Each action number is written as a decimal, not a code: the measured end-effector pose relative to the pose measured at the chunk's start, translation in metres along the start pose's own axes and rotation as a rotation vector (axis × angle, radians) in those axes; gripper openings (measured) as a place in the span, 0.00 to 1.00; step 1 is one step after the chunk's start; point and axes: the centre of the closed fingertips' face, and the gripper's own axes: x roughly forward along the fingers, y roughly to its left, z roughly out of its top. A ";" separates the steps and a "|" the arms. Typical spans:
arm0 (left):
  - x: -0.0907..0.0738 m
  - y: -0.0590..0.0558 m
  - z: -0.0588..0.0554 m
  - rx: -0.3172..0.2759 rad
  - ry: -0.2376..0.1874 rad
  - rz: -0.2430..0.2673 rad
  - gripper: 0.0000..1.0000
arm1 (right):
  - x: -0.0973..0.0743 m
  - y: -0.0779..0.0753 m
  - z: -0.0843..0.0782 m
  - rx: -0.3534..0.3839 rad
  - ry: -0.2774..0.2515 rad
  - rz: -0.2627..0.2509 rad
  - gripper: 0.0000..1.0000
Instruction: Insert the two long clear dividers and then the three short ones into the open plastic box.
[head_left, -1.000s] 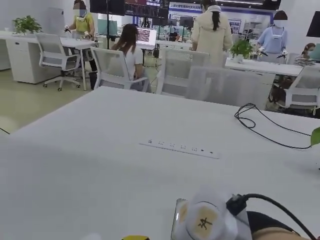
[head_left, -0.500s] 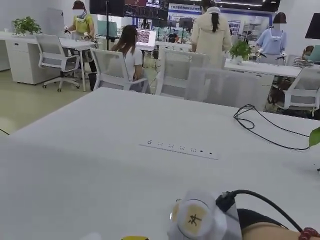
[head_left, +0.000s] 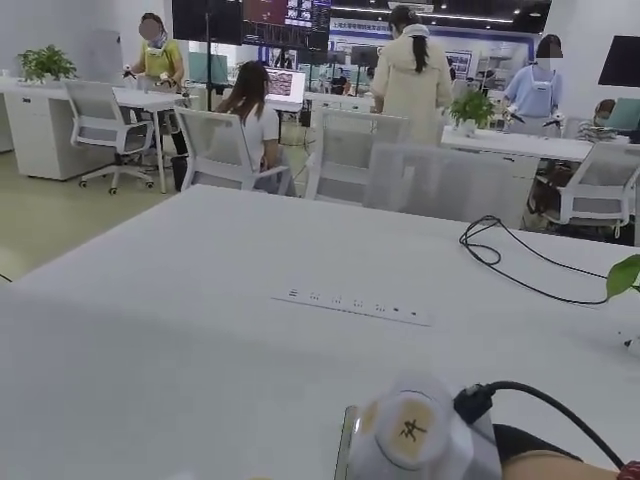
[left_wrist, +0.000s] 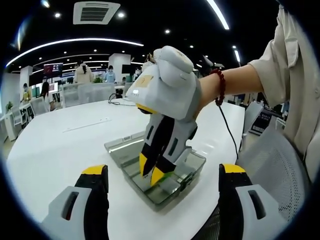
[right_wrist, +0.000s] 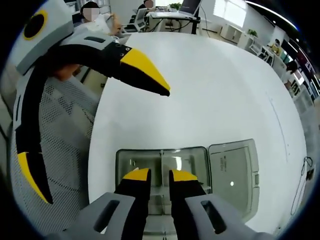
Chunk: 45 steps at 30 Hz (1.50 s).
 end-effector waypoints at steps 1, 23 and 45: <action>0.000 0.000 0.000 0.001 -0.001 -0.001 0.93 | -0.002 0.000 0.001 0.004 -0.008 0.002 0.17; -0.001 -0.002 0.011 -0.046 -0.058 -0.005 0.96 | -0.053 0.005 -0.025 0.156 -0.132 0.003 0.37; 0.000 -0.002 0.005 -0.030 -0.026 0.000 0.94 | -0.091 0.007 -0.109 0.211 -0.080 -0.042 0.43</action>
